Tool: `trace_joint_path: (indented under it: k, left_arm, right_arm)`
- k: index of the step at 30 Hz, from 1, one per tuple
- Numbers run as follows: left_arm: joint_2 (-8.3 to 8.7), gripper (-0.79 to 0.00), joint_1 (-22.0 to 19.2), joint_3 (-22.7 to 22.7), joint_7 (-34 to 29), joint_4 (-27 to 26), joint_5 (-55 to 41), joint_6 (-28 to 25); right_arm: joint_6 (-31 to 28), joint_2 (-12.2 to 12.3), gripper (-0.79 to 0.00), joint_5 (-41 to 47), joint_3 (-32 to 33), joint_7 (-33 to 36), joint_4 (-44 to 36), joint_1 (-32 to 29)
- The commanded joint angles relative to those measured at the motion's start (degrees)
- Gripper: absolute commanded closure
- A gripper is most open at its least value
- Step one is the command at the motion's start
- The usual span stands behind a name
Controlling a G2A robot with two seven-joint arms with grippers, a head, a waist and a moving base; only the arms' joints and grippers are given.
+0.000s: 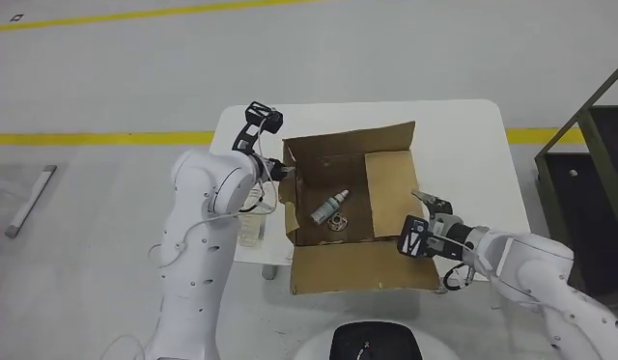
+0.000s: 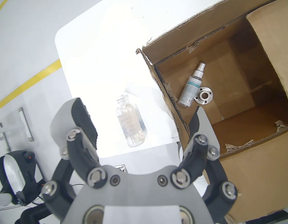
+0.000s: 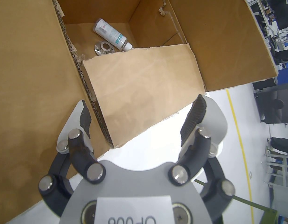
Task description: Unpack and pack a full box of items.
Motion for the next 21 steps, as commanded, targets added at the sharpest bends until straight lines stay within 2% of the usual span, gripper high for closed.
trace_joint_path:
  k: [1, 12, 13, 15, 20, 21]
  left_arm:
    - [0.10, -0.785, 0.0, -0.1, 0.1, -0.1, -0.1, 0.1]
    - [0.60, -0.785, 0.0, 0.2, 0.1, 0.0, -0.7, -0.1]
    - [0.64, -0.785, 0.0, 0.3, 0.1, 0.0, -0.9, -0.2]
    - [0.72, -0.785, -0.1, 0.3, 0.2, 0.1, -1.0, -0.3]
    - [0.89, -0.785, -0.4, 0.7, 0.2, 0.4, -1.3, -0.3]
    - [0.92, -0.785, -0.5, 0.8, 0.2, 0.5, -1.4, -0.3]
  right_arm:
    - [0.9, -0.1, -0.785, -1.7, -1.0, -0.1, 0.5, 0.7]
    - [4.4, -0.6, -0.785, -5.9, -4.7, 0.8, 3.5, 3.1]
    - [4.7, -0.6, -0.637, -5.4, -4.7, 0.7, 3.6, 3.0]
    - [5.3, -0.6, -0.409, -5.4, -4.5, 0.8, 3.4, 3.1]
    - [6.7, -0.7, -0.265, -3.5, -3.3, -0.3, 1.9, 2.2]
    - [7.0, -0.7, -0.175, -3.2, -3.0, -0.4, 1.6, 1.8]
